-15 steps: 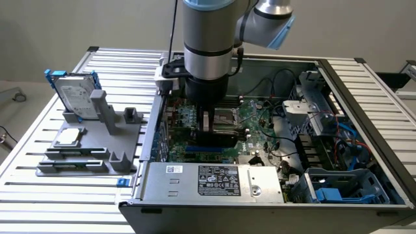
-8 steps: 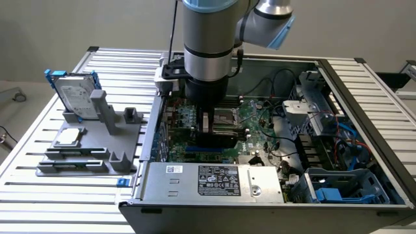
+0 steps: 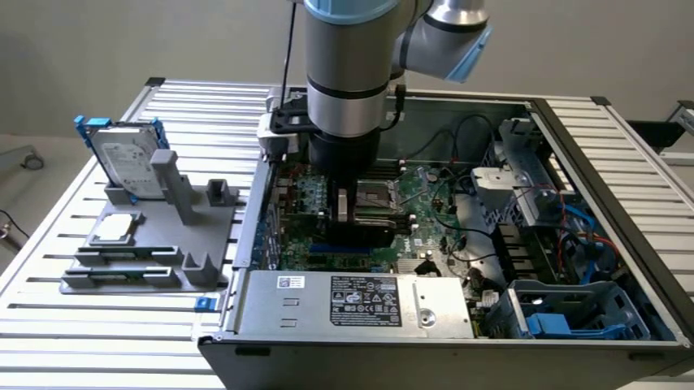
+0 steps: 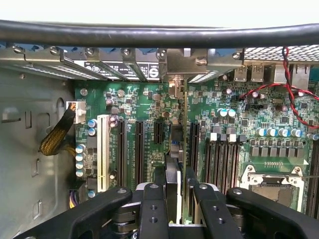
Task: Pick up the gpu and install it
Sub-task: 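Insert the gpu into the slot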
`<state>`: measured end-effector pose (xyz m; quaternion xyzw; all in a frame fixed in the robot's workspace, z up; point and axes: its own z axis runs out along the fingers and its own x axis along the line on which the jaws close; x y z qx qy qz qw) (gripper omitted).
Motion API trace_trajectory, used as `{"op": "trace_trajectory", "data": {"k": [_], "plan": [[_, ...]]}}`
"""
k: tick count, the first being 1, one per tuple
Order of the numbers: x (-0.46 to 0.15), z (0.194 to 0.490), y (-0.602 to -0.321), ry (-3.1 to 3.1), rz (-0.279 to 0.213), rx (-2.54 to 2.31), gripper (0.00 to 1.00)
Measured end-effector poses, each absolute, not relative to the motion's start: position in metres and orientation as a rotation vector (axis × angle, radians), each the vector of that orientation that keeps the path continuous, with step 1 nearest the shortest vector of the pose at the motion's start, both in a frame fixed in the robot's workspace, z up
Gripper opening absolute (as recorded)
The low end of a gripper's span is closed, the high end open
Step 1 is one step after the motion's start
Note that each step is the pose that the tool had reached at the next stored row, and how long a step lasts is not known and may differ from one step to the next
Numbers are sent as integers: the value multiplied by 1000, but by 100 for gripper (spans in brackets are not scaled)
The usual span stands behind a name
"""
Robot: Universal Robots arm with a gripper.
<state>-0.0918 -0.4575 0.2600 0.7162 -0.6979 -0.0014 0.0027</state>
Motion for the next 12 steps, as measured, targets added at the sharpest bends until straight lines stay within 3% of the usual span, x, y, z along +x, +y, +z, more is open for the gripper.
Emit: {"op": "trace_trajectory", "data": {"k": [12], "plan": [[-92,257,-459,-2185,-15,2242,26]]}}
